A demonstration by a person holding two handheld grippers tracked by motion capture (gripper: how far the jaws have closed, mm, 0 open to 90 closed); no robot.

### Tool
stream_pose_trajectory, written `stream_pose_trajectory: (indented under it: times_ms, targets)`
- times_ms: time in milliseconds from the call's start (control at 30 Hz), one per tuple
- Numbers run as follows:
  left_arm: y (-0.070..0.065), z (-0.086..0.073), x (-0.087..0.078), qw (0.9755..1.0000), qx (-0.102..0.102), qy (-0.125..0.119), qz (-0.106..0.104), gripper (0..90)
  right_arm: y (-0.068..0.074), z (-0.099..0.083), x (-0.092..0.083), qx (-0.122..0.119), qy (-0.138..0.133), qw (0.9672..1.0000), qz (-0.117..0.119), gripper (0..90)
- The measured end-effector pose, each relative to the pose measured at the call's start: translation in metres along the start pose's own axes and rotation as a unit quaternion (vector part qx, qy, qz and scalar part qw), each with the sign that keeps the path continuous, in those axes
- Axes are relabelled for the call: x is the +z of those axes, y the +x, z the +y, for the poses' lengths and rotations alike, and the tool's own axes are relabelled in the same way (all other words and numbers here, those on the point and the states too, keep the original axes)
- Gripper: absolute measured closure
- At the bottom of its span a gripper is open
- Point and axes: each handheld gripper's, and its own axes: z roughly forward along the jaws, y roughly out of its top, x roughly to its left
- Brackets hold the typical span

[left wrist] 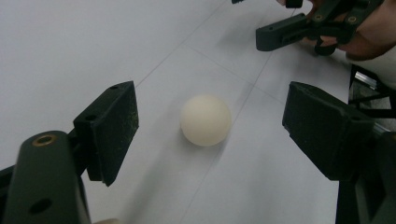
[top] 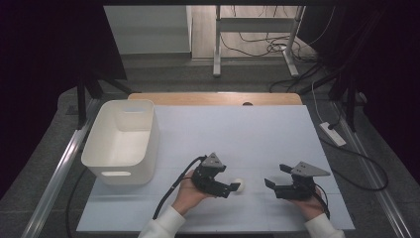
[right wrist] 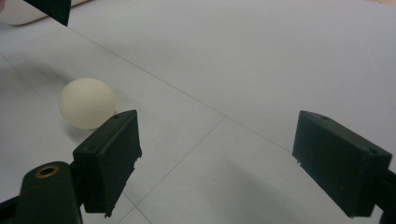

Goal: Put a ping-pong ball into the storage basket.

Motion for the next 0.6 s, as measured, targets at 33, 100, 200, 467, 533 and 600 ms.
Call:
stream_pose_trajectory:
  times_ms: [33,100,200,467,533,600]
  targets:
    - [-0.001,0.0,0.002,1.0,-0.002,0.002,-0.002,19.1,0.0,0.0,0.0,0.0,0.0,1.0,0.0,14.8]
    - [-0.001,0.0,0.005,0.9999,0.001,0.01,-0.002,18.4,0.0,0.0,0.001,-0.001,0.001,1.0,0.001,14.8]
    - [0.0,0.0,0.01,0.9997,0.0,0.024,-0.003,17.0,0.0,0.0,0.001,-0.001,0.002,1.0,0.001,14.8]
    - [0.001,0.0,0.02,0.9989,0.007,0.047,-0.003,15.2,0.0,0.0,0.001,-0.001,0.003,1.0,0.001,14.8]
    - [0.002,0.0,0.022,0.9987,0.006,0.05,-0.002,14.9,0.0,0.0,0.001,-0.001,0.003,1.0,0.001,14.8]
    - [0.003,0.0,0.025,0.9986,0.006,0.053,-0.002,14.7,0.0,0.0,0.001,-0.001,0.004,1.0,0.001,14.8]
